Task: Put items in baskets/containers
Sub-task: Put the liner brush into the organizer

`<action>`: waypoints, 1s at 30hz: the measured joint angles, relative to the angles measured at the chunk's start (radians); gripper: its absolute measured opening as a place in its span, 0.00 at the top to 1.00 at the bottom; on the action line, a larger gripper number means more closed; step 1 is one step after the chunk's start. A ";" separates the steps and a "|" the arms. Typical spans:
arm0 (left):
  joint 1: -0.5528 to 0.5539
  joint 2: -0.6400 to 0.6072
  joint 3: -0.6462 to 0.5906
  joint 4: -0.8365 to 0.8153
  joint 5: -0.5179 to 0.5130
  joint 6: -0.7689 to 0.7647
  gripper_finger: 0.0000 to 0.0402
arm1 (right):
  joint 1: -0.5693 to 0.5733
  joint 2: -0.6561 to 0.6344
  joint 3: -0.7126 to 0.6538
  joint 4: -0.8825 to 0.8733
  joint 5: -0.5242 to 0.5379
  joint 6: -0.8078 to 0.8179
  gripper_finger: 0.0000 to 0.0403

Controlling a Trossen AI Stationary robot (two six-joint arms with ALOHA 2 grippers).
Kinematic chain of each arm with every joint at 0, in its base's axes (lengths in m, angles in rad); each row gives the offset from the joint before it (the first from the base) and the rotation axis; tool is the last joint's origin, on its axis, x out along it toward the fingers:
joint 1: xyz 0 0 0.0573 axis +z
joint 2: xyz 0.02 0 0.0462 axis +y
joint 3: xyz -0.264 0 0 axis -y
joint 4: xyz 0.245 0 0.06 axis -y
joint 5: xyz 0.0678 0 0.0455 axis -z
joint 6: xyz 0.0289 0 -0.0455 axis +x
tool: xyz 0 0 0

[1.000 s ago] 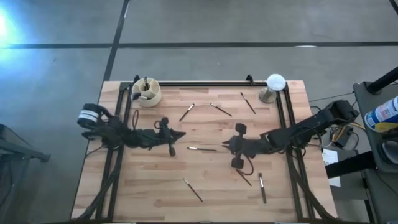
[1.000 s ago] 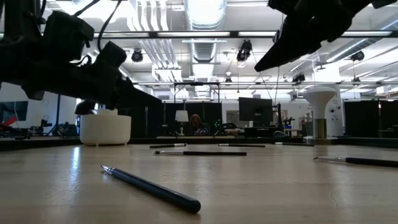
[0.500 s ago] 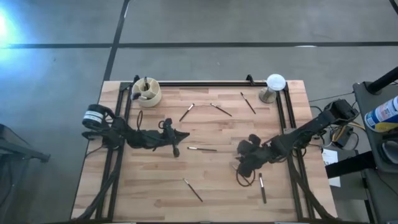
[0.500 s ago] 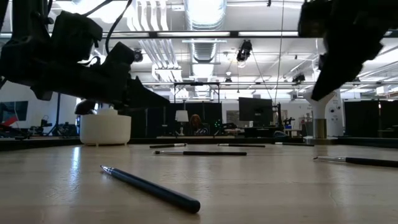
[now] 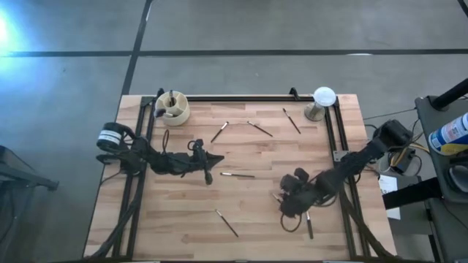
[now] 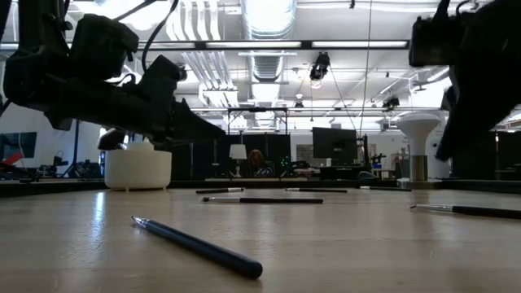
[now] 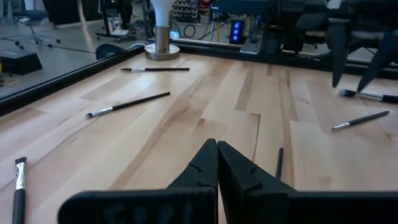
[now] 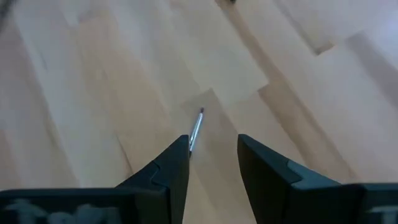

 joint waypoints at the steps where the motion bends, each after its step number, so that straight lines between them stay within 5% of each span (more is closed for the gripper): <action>1: 0.000 0.000 0.000 -0.002 0.000 0.000 1.00 | -0.004 0.026 0.011 -0.002 -0.009 0.003 0.67; 21: 0.000 0.000 -0.001 -0.026 0.000 -0.002 1.00 | -0.049 0.311 0.199 -0.078 -0.047 -0.032 0.67; 30: 0.000 0.000 -0.001 -0.034 0.000 -0.006 1.00 | -0.052 0.332 0.198 -0.051 -0.061 -0.097 0.79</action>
